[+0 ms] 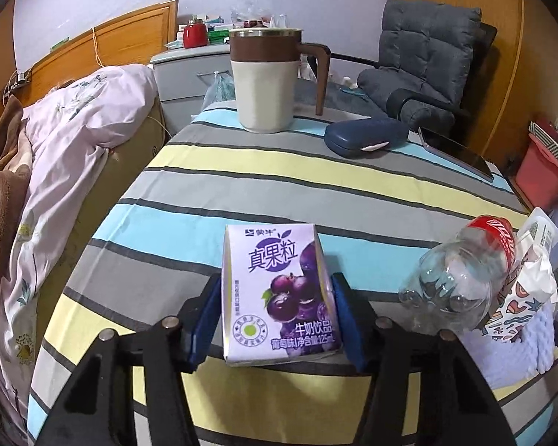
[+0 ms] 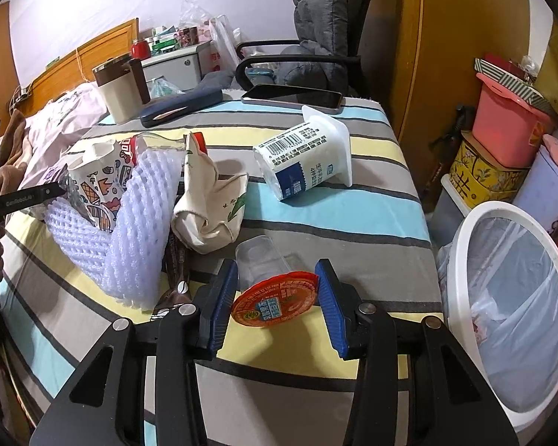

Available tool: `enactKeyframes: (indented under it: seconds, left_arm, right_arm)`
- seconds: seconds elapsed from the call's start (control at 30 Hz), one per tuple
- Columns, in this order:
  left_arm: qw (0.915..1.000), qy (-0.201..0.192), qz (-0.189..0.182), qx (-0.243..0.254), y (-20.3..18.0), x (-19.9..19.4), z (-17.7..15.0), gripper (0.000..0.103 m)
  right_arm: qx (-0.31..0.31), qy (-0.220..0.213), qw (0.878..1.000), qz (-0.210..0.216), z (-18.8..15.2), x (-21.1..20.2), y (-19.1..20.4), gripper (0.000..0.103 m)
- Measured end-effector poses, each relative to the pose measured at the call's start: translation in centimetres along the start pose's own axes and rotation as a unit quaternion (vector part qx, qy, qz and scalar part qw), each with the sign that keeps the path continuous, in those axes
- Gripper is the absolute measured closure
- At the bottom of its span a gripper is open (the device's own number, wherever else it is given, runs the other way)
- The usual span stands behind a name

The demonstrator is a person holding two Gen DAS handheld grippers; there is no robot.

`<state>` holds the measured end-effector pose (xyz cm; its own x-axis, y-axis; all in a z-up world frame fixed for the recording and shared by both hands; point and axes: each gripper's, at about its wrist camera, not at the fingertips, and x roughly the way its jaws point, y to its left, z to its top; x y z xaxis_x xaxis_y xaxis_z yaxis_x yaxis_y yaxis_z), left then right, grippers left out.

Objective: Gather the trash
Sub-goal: 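Carry the grape carton and yogurt cup over the wastebasket with both tools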

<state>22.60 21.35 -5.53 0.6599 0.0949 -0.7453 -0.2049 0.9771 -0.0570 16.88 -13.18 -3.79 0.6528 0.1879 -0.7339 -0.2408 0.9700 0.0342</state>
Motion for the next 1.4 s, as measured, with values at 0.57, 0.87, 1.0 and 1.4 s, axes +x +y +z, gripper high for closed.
enactKeyframes:
  seconds: [0.57, 0.87, 1.0, 1.4]
  left_arm:
    - [0.9988, -0.038, -0.03, 0.011, -1.8, -5.6, -1.9, 0.044]
    - [0.9949, -0.068, -0.063, 0.04, -5.0, -9.6, -2.5, 0.044]
    - [0.9921, -0.082, -0.075, 0.057, -6.9, -11.1, -2.7, 0.044]
    - [0.9816, -0.099, -0.123, 0.107, -13.7, -13.4, -3.3, 0.044]
  right_arm:
    - [0.011, -0.029, 1.0, 0.004, -0.3, -2.0, -0.4, 0.057]
    - [0.019, -0.056, 0.998, -0.001, -0.4, -4.1, -1.5, 0.058]
    - [0.026, -0.068, 0.997, -0.008, -0.6, -5.2, -2.3, 0.057]
    - [0.056, -0.1, 0.992, -0.046, -1.5, -8.6, -6.0, 0.057]
